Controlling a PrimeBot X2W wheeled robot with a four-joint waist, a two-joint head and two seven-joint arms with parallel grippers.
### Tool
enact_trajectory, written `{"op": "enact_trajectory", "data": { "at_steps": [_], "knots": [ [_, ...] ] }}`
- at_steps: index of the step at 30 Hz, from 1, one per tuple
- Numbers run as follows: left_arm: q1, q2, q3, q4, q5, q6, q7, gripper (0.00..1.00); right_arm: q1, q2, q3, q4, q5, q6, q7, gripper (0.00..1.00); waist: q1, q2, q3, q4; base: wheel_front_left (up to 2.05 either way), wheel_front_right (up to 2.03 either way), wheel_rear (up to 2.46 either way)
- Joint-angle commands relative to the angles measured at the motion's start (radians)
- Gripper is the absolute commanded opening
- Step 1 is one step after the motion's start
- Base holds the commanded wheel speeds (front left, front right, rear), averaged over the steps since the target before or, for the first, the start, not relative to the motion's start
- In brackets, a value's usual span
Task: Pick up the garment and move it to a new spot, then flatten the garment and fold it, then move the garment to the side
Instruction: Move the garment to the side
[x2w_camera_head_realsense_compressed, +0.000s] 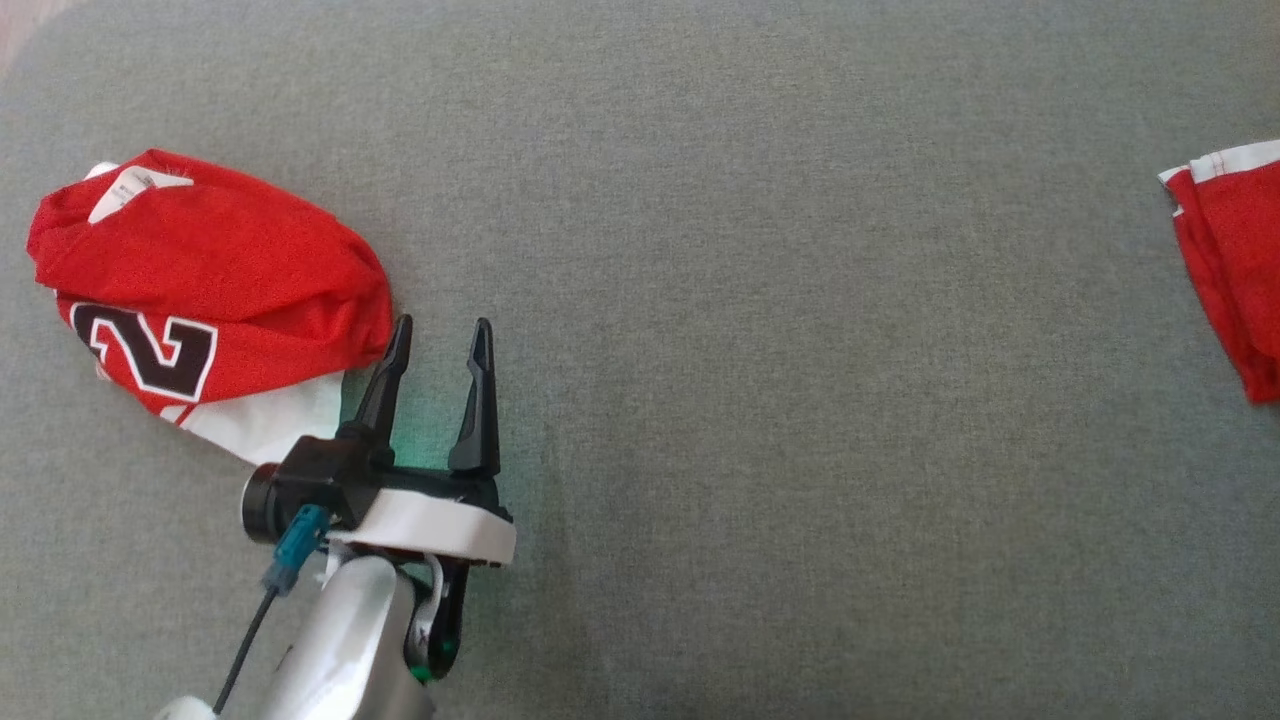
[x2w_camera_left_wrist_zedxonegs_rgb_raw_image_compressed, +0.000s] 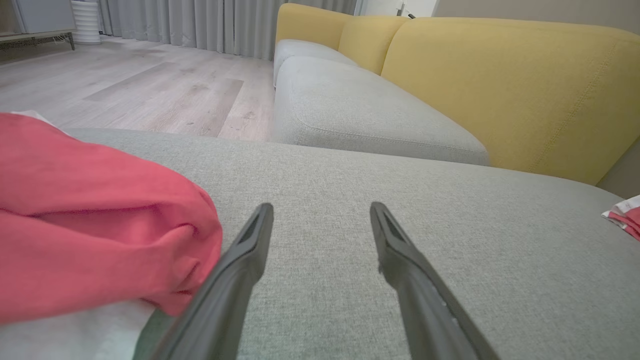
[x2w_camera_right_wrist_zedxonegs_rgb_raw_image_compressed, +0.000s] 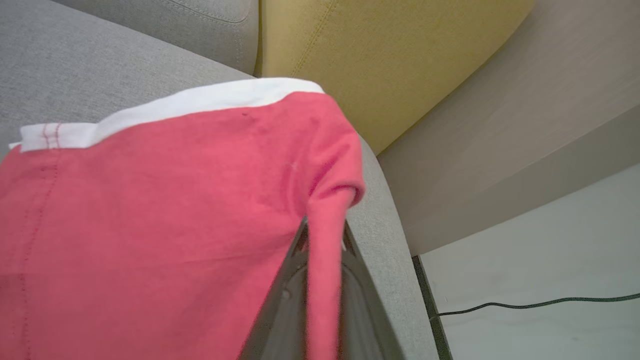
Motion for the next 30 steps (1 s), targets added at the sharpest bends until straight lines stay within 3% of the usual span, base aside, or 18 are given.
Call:
{"op": "enact_trajectory", "data": {
  "at_steps": [1, 2, 10, 15, 24, 30],
  "knots": [
    [-0.024, 0.007, 0.041, -0.023, 0.006, -0.003, -0.01, 1.0, 0.019, -0.014, -0.006, -0.04, -0.01, 0.007, 0.007, 0.0, -0.0001, 0.0, -0.002, -0.001, 0.0, 0.0, 0.0],
    [-0.023, 0.007, 0.041, -0.022, 0.007, -0.003, -0.01, 1.0, 0.022, -0.007, -0.011, -0.044, -0.013, 0.007, 0.011, 0.97, -0.0001, 0.0, -0.005, -0.002, 0.0, 0.0, 0.0],
    [-0.009, 0.007, 0.052, -0.018, 0.006, -0.003, -0.01, 1.0, 0.026, 0.068, -0.038, -0.116, -0.008, 0.007, 0.003, 1.0, -0.0001, 0.0, -0.052, -0.016, 0.0, 0.0, 0.0],
    [0.01, 0.007, 0.062, -0.025, 0.007, -0.002, -0.01, 1.0, 0.029, 0.16, -0.025, -0.231, 0.03, 0.007, -0.026, 1.0, -0.0001, 0.0, -0.111, -0.032, 0.0, 0.0, 0.0],
    [0.051, 0.007, 0.079, -0.05, 0.014, 0.001, -0.01, 1.0, 0.099, 0.354, 0.08, -0.542, 0.232, 0.007, -0.033, 1.0, -0.0001, 0.0, -0.212, -0.056, 0.0, 0.0, 0.0],
    [0.078, 0.007, 0.083, -0.056, 0.013, 0.0, -0.01, 1.0, 0.234, 0.46, 0.13, -0.729, 0.366, 0.007, -0.057, 1.0, -0.0001, 0.0, -0.247, -0.057, 0.0, 0.0, 0.0]
  ]
}}
